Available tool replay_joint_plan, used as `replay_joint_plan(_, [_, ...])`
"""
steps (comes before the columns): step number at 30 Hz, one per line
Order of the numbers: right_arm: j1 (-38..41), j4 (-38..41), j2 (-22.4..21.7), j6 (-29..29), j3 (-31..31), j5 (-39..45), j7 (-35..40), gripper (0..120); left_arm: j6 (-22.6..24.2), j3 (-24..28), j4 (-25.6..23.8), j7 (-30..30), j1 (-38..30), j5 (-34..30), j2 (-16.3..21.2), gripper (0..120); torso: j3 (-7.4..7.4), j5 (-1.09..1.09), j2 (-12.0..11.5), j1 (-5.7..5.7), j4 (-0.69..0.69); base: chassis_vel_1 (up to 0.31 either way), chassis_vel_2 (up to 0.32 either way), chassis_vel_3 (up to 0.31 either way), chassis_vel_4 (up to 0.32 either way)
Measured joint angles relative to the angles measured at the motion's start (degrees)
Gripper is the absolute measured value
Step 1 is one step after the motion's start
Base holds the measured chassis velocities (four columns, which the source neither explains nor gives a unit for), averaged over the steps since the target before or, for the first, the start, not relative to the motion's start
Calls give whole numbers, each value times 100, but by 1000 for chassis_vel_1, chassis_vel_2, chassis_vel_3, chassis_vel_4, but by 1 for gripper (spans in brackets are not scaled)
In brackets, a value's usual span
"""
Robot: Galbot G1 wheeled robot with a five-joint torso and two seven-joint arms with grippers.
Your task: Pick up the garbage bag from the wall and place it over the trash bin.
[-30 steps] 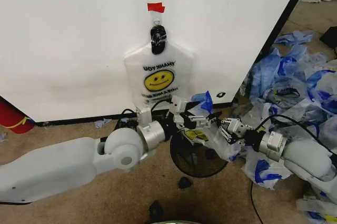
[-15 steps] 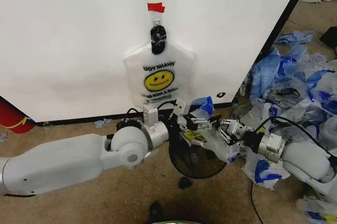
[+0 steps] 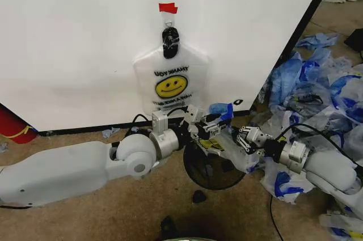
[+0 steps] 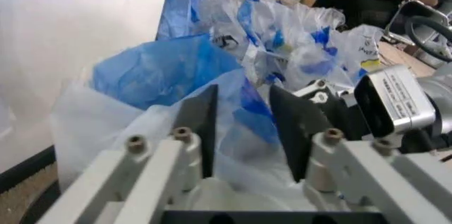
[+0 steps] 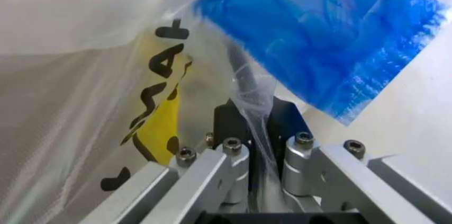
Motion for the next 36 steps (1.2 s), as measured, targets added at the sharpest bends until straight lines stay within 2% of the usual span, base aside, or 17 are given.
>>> replay_joint_plan(3, [-4, -1, 0, 9, -3, 6, 2, 1, 0, 58, 16, 2, -64, -6, -6, 18, 0, 0, 0, 0, 0, 0, 0, 0, 0])
replay_joint_plan(7, [-18, -9, 3, 26, -3, 8, 3, 1, -4, 97, 16, -4, -108, -15, 5, 0, 0, 0, 0, 0, 0, 0, 0, 0, 0])
replay_joint_plan(18, [-18, -112, 81, 46, -40, 17, -6, 1, -129, -56, -7, -206, 71, 34, 184, 0, 0, 0, 0, 0, -1, 0, 0, 0, 0])
replay_joint_plan(24, [6, -211, 221, 70, -41, 67, -9, 1, -173, -426, -20, -729, 526, 163, 480, 0, 0, 1, 0, 0, 0, 0, 0, 0, 0])
replay_joint_plan(30, [34, -313, 306, 110, -26, 73, -5, 1, -225, -746, -57, -733, 1013, 316, 796, 0, 1, -1, 0, 0, 1, 0, 0, 0, 0])
replay_joint_plan(36, [51, -351, 390, 118, -18, 95, 58, 1, -254, -939, -103, -720, 1335, 427, 863, 0, 1, 0, 0, 0, 0, 0, 0, 0, 0])
